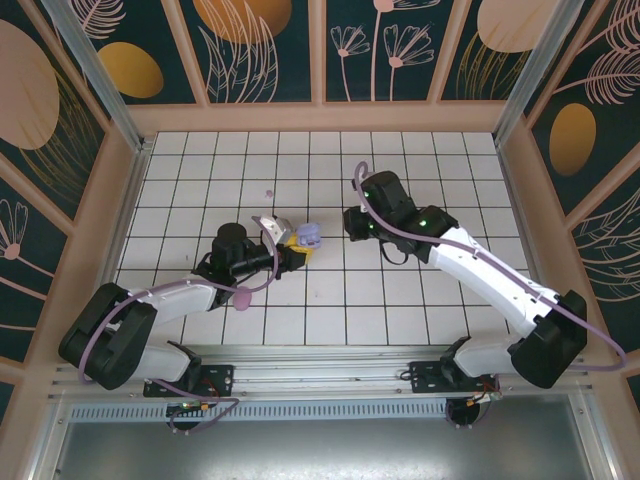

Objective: Insert the wireless bluetooth earbuds into the charging case

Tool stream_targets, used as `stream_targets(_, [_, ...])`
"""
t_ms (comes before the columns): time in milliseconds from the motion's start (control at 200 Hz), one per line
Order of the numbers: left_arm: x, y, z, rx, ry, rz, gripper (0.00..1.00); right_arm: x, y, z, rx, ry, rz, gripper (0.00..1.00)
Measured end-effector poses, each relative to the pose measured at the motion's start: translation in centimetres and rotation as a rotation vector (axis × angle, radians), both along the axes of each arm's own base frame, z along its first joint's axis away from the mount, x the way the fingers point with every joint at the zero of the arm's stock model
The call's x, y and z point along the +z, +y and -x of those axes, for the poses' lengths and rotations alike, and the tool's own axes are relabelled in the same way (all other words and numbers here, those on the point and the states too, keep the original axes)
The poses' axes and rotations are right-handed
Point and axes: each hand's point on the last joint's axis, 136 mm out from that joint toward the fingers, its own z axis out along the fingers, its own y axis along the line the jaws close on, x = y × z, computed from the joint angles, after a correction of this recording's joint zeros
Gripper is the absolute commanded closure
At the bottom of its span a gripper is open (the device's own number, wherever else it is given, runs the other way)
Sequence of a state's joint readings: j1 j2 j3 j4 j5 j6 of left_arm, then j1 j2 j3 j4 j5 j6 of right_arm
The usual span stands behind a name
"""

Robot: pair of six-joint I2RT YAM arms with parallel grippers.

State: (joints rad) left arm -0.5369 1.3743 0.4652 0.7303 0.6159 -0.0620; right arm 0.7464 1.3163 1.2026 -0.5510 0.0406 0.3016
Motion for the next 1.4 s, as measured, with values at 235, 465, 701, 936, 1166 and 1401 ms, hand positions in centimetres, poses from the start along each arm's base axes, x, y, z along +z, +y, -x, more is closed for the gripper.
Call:
stream_targets(235, [0.4, -0.1, 0.2, -0.012, -0.003, 0.008, 1.00, 0.0, 3.3, 2.0, 0.155, 0.005, -0.001, 0.85])
stream_targets(465, [0.8, -0.2, 0.6, -0.030, -0.009, 0.018, 1.00, -1.2, 5.1, 2.9, 0.259, 0.021, 0.029, 0.85])
stream_targets(701, [1.1, -0.3, 0.9, -0.048, -0.014, 0.025, 1.00, -2.2, 6.1, 3.3, 0.320, 0.014, 0.072, 0.84])
stream_targets(936, [1.1, -0.4, 1.2, -0.067, -0.011, 0.030, 1.00, -2.4, 6.2, 2.9, 0.333, -0.025, 0.125, 0.84])
stream_targets(1166, [1.2, -0.5, 1.4, -0.080, -0.008, 0.033, 1.00, -3.1, 6.2, 2.5, 0.345, -0.049, 0.209, 0.84])
stream_targets(1401, [1.0, -0.4, 1.5, -0.078, 0.003, 0.031, 1.00, -3.3, 6.3, 2.7, 0.365, -0.061, 0.259, 0.82])
